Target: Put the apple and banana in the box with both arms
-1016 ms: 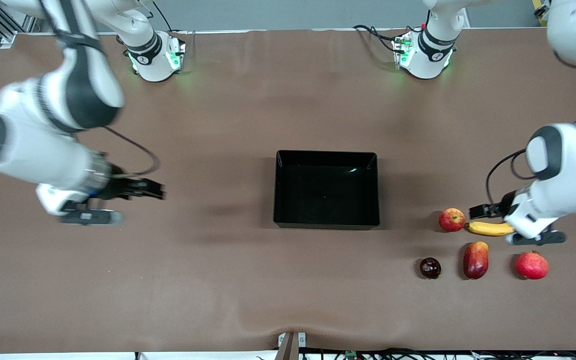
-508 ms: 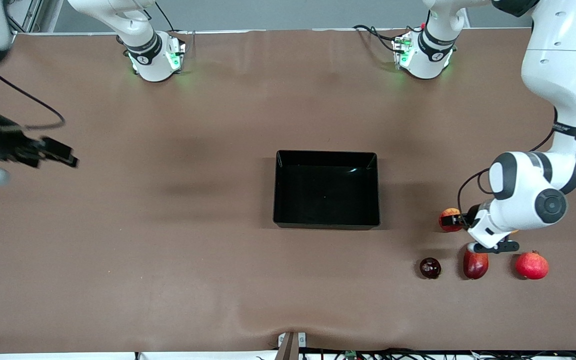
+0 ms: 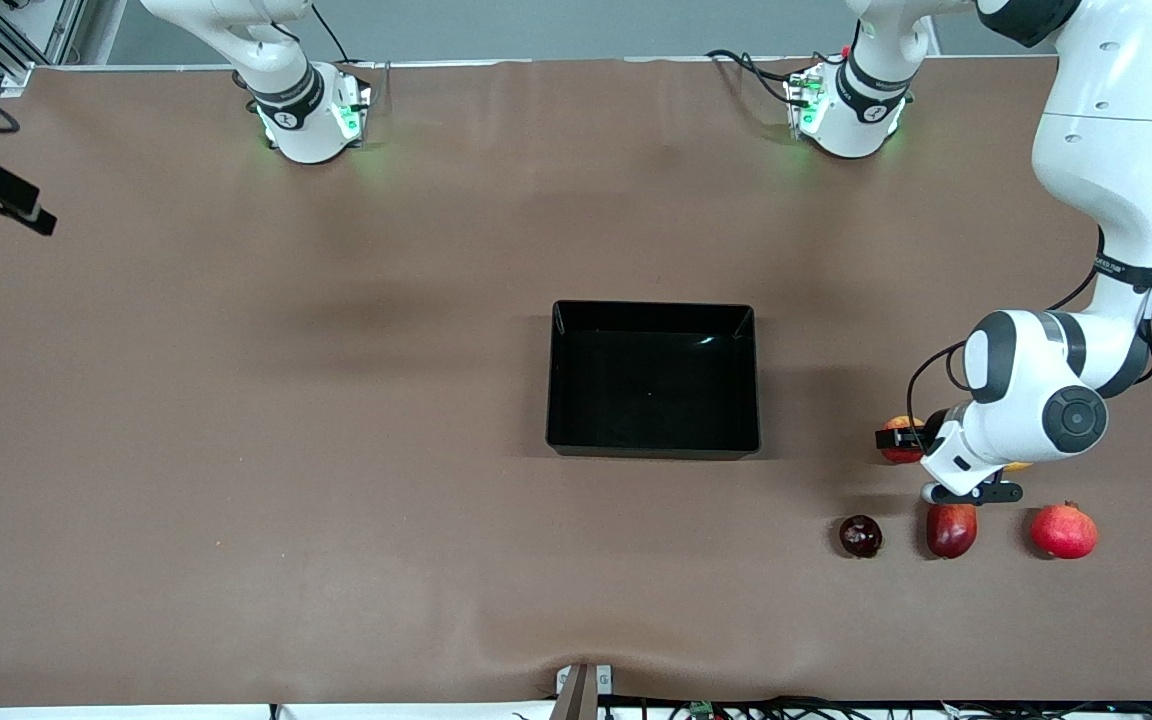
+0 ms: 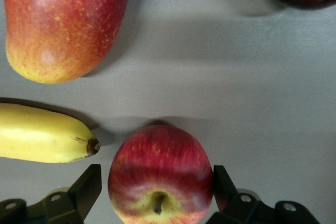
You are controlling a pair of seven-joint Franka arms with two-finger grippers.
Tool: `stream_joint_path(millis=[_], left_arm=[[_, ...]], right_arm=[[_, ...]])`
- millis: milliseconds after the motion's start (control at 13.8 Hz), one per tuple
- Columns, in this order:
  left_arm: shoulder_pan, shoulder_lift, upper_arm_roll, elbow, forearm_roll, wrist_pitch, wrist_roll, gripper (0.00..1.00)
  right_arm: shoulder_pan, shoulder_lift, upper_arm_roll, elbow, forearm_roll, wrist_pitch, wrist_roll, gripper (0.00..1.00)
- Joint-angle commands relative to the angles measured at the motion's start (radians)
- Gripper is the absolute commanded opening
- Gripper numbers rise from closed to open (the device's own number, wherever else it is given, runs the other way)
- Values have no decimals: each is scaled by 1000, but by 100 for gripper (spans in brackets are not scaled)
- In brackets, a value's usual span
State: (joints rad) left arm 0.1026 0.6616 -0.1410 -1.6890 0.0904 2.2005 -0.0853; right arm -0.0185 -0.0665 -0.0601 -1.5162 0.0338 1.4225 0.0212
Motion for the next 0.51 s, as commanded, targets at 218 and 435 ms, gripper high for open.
stream_joint_path(millis=[218,435], left_arm=[[-30,-28,-8,-8,35,2,-108,9],[-52,-126,-34,23,37,-99,-108,4]], right_arm=[[-18,-1,22,-24,-25,4,5,100],[-23,17,20,-33,-9,10,5,100]])
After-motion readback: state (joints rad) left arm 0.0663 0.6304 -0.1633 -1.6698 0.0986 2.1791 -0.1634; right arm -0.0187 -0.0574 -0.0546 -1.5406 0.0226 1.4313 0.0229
